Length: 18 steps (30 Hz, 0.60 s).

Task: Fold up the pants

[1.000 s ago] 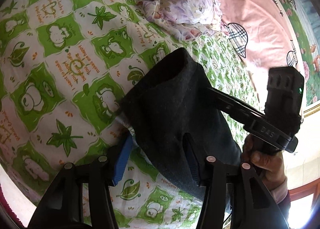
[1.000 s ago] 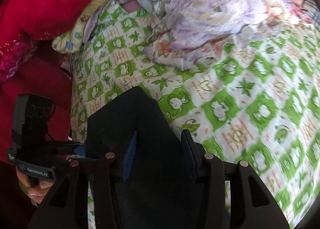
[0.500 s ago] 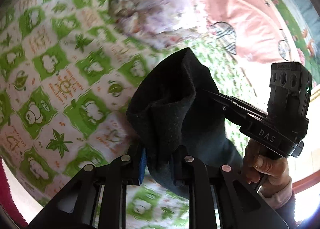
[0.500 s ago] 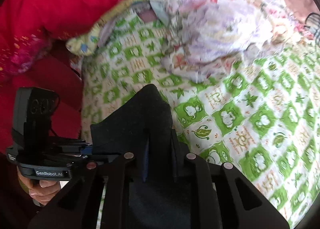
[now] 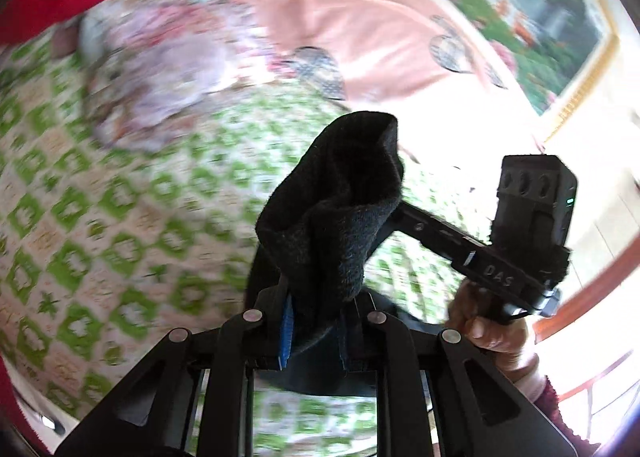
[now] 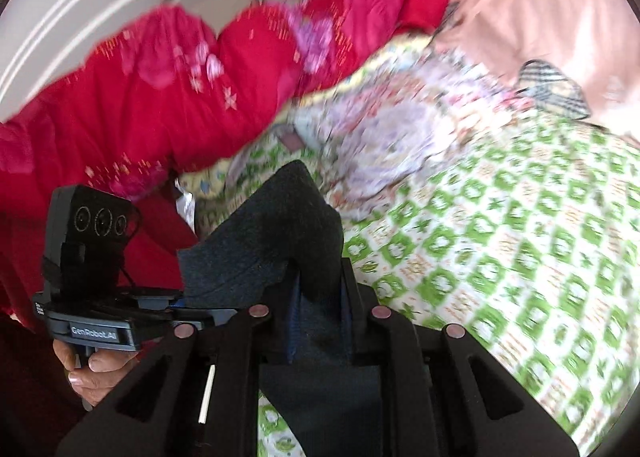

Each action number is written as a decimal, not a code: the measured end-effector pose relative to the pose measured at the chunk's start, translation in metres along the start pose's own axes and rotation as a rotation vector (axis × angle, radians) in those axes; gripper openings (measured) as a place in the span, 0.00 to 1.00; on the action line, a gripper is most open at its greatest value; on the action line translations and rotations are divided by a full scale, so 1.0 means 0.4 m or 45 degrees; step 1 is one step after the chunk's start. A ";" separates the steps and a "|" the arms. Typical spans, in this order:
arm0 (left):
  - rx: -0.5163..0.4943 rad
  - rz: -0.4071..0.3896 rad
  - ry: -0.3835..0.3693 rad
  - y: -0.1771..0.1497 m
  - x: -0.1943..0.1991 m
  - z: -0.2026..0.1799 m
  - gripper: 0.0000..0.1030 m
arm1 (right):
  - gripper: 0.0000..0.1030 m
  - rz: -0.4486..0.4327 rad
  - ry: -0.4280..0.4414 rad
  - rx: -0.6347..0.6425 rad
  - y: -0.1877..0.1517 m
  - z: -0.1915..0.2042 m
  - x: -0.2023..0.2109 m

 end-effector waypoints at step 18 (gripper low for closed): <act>-0.445 0.127 -0.150 -0.213 -0.072 -0.423 0.16 | 0.18 -0.384 -0.108 -0.242 -0.211 -0.101 0.376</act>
Point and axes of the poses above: each gripper's, at about its wrist camera, not at the fingertips, and x roughly against the way its jaws point, z to its left, y to its top, the point moved 7 cm from there along -x, roughly the way its jaws point, and after that the axes turned 13 degrees about y, right-handed, at the moved point
